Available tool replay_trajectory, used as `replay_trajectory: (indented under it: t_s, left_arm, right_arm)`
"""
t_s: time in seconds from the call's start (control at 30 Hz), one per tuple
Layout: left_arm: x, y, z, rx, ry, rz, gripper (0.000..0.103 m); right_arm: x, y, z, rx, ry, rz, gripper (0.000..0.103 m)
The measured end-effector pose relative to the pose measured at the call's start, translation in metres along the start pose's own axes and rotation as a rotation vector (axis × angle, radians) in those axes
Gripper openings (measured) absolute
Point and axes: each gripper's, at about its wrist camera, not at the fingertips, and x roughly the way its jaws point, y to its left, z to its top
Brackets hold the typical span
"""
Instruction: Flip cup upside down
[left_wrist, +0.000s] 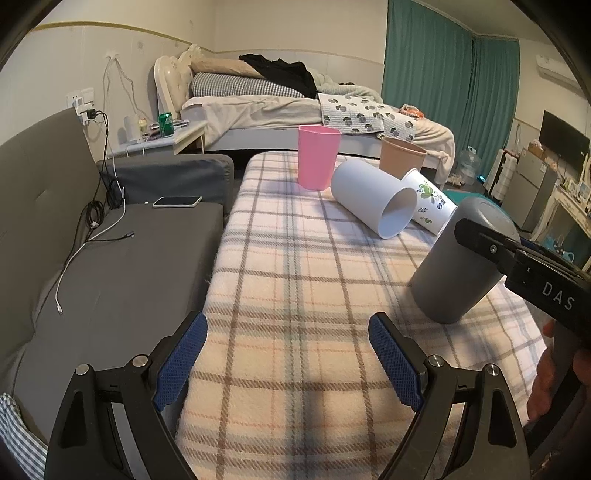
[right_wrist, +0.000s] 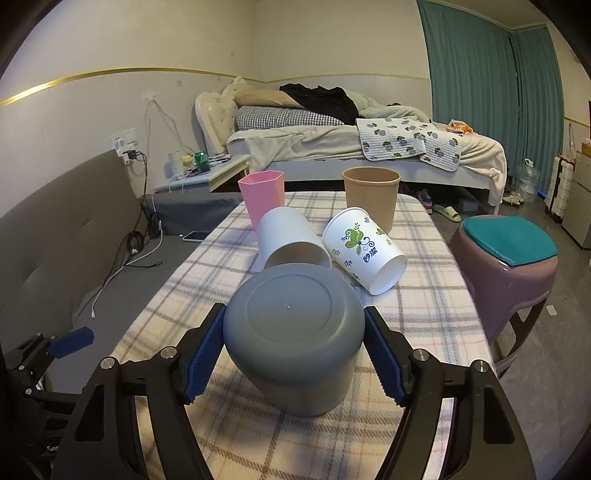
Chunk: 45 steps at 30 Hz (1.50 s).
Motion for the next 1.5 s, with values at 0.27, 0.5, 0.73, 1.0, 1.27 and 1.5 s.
replay_trajectory:
  t_s: [0.27, 0.5, 0.73, 1.0, 1.27, 1.5]
  left_arm:
    - [-0.01, -0.004, -0.001, -0.007, -0.02, 0.008, 0.092]
    - [-0.04, -0.016, 0.002, -0.016, -0.083, 0.002, 0.092]
    - [-0.081, -0.036, 0.003, -0.019, -0.18, -0.03, 0.092]
    - [-0.115, -0.053, -0.003, 0.003, -0.242, -0.049, 0.092]
    - [-0.123, -0.058, -0.016, 0.026, -0.259, -0.012, 0.092]
    - [-0.121, -0.059, -0.021, 0.034, -0.257, 0.017, 0.097]
  right_arm:
    - [-0.02, 0.001, 0.008, 0.0, -0.047, 0.001, 0.09]
    - [-0.064, -0.003, 0.011, -0.02, -0.102, -0.014, 0.09]
    - [-0.12, -0.018, -0.003, -0.021, -0.149, -0.096, 0.09]
    - [-0.153, -0.027, -0.021, 0.04, -0.12, -0.125, 0.09]
    - [-0.159, -0.026, -0.038, 0.042, -0.095, -0.156, 0.103]
    - [-0.158, -0.025, -0.042, 0.034, -0.094, -0.157, 0.103]
